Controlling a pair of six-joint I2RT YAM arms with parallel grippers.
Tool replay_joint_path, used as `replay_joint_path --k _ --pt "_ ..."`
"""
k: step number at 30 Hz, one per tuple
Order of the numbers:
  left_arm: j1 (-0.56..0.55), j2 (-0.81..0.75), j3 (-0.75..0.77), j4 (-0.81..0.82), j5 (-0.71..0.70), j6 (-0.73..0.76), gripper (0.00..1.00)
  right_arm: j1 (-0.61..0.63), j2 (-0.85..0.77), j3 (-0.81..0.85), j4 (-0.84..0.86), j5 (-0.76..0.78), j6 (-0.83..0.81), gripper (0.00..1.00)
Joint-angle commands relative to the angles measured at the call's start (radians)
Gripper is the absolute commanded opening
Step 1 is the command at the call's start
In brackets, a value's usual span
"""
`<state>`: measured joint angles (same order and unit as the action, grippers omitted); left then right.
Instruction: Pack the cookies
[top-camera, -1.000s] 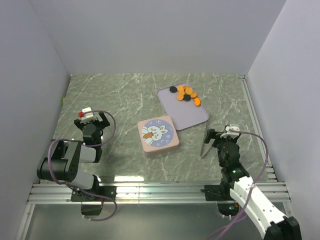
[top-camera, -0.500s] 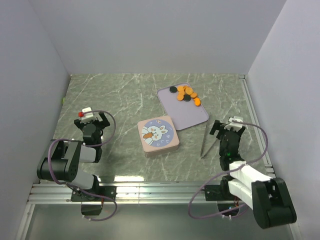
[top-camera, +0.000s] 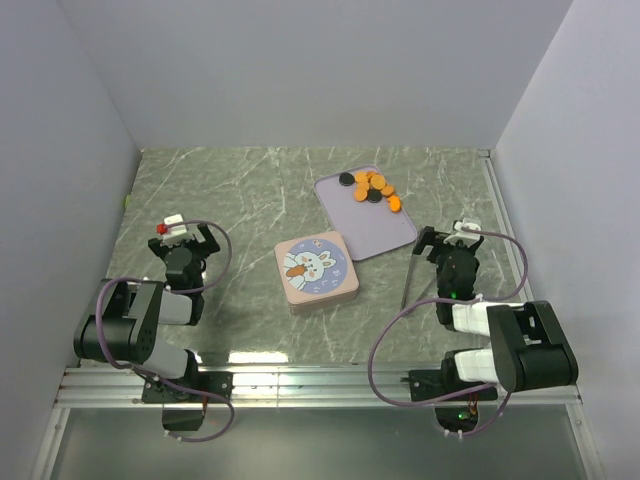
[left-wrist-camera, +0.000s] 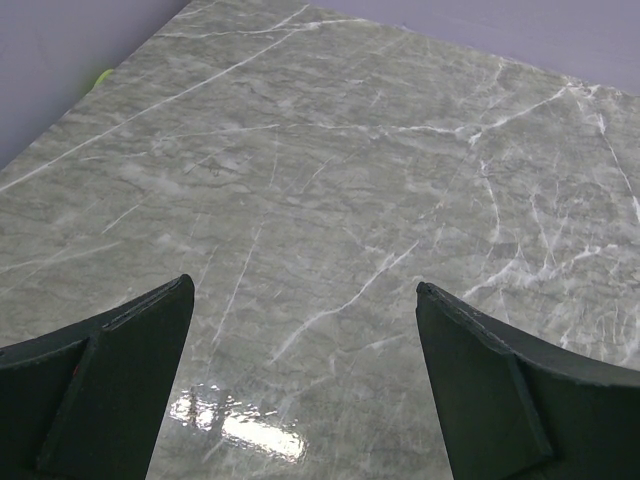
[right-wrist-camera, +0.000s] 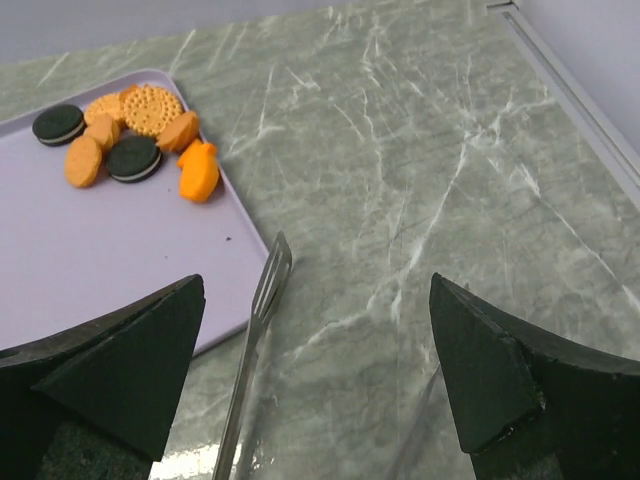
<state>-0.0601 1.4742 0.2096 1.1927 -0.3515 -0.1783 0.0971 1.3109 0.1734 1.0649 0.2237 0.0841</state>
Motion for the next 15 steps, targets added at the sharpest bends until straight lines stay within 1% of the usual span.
replay_joint_path --k 1,2,4,5,15 --pt "0.003 -0.012 0.020 0.059 0.019 -0.009 0.99 -0.013 -0.018 0.038 0.049 -0.014 0.000 1.00" --pt "0.003 -0.014 0.022 0.053 0.020 -0.010 0.99 -0.013 -0.007 0.032 0.085 -0.012 -0.006 1.00" --pt "0.003 -0.011 0.022 0.059 0.020 -0.009 0.99 -0.011 -0.015 0.038 0.053 -0.015 -0.001 1.00" --pt "0.003 -0.015 0.020 0.054 0.020 -0.010 0.99 -0.010 -0.006 0.034 0.075 -0.014 -0.004 1.00" --pt "0.003 -0.012 0.022 0.054 0.020 -0.009 0.99 -0.011 -0.012 0.037 0.064 -0.012 -0.003 1.00"
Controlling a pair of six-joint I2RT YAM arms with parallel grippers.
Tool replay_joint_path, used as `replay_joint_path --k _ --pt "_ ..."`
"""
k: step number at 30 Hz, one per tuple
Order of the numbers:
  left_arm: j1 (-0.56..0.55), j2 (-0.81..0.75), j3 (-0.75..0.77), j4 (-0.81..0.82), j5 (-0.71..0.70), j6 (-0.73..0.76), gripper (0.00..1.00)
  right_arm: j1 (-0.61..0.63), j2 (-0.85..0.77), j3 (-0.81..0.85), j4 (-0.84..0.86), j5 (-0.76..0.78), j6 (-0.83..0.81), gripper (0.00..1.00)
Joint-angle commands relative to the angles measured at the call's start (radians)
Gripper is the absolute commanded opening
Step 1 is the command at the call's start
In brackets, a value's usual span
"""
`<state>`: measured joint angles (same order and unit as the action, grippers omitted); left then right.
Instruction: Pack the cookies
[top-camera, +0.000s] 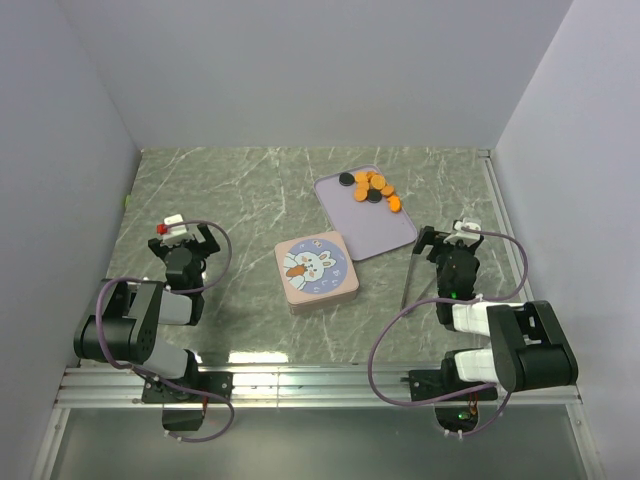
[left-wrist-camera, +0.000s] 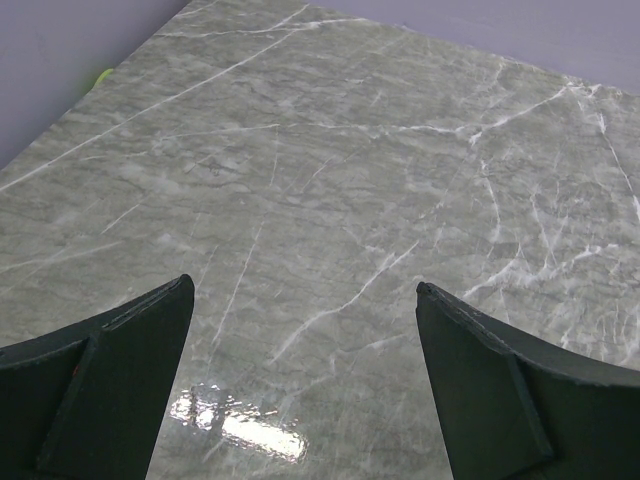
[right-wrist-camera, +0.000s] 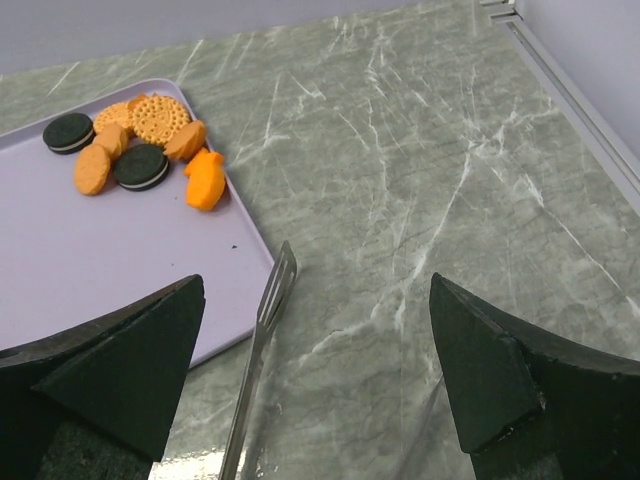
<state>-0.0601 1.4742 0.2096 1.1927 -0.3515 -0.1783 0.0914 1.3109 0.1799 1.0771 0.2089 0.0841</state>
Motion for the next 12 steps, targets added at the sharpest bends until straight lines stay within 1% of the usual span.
replay_joint_path --k 1,12 --pt "0.003 -0.012 0.022 0.056 0.020 -0.009 0.99 -0.005 -0.010 0.029 0.055 0.001 -0.004 1.00" --pt "0.008 -0.012 0.024 0.059 0.031 -0.010 1.00 -0.005 -0.012 0.030 0.050 0.001 -0.003 1.00"
